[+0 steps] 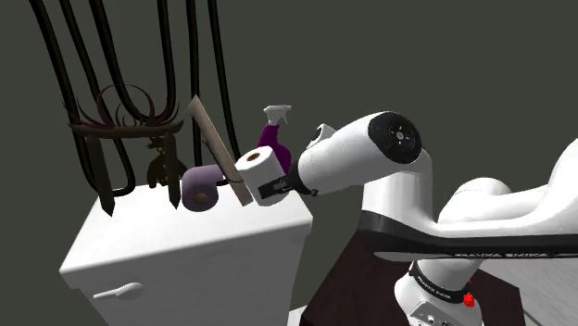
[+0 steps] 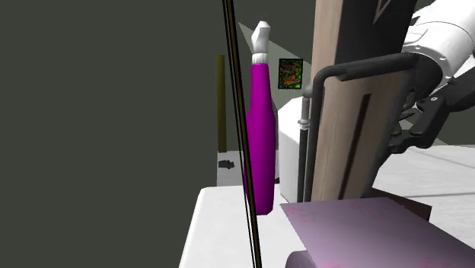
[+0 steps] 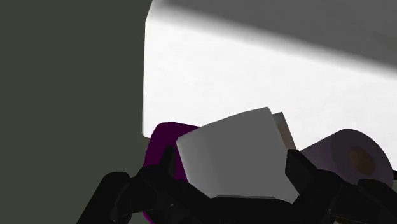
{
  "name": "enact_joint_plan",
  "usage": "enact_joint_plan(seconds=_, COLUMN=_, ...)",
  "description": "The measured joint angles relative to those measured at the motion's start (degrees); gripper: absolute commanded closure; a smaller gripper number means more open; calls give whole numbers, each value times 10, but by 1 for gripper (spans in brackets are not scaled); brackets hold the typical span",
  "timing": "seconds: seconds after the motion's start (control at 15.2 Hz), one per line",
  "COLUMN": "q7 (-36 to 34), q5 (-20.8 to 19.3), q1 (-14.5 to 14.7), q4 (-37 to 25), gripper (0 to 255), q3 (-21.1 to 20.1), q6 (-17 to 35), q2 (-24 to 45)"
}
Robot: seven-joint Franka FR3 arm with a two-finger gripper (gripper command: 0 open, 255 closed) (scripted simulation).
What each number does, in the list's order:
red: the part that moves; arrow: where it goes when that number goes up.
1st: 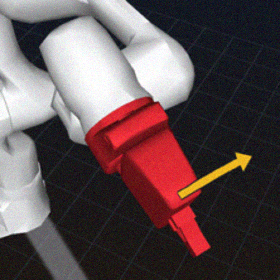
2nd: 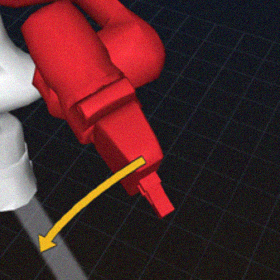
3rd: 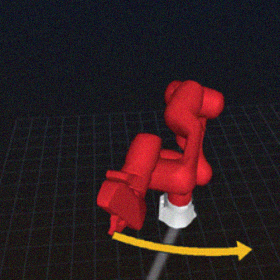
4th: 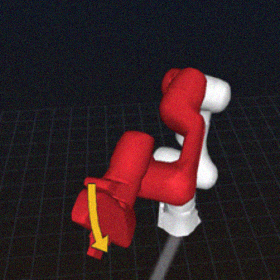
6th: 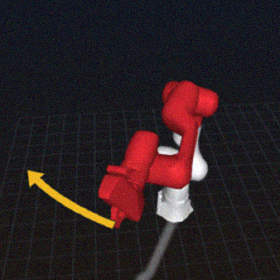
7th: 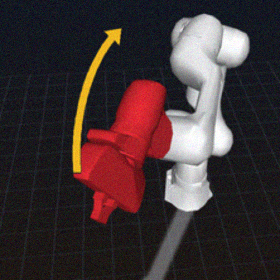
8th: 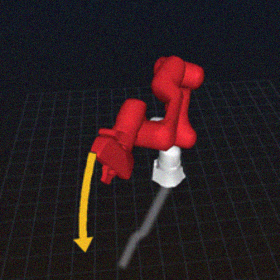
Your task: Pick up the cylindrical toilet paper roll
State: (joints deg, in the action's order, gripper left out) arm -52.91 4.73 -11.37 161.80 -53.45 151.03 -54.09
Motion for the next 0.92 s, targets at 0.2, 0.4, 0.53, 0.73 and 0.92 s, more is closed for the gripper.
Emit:
enact_joint_plan(seconds=0.2, q7=-118, q5=-9, q1=-116, q4=-37, gripper=0, q3=-141, q6=65, q2=-24)
enact_joint_plan(seconds=0.4, q7=-218, q5=-6, q1=-213, q4=-92, gripper=0, q3=-245, q6=82, q2=-93)
enact_joint_plan(seconds=0.53, q7=-278, q5=0, q1=-272, q4=-138, gripper=0, q3=-296, q6=82, q2=-151)
enact_joint_plan(seconds=0.73, q7=-360, q5=9, q1=-348, q4=-219, gripper=0, q3=-343, q6=51, q2=-245)
enact_joint_plan(seconds=0.92, q7=-430, q5=12, q1=-427, q4=-319, gripper=0, q3=-353, q6=1, q2=-335)
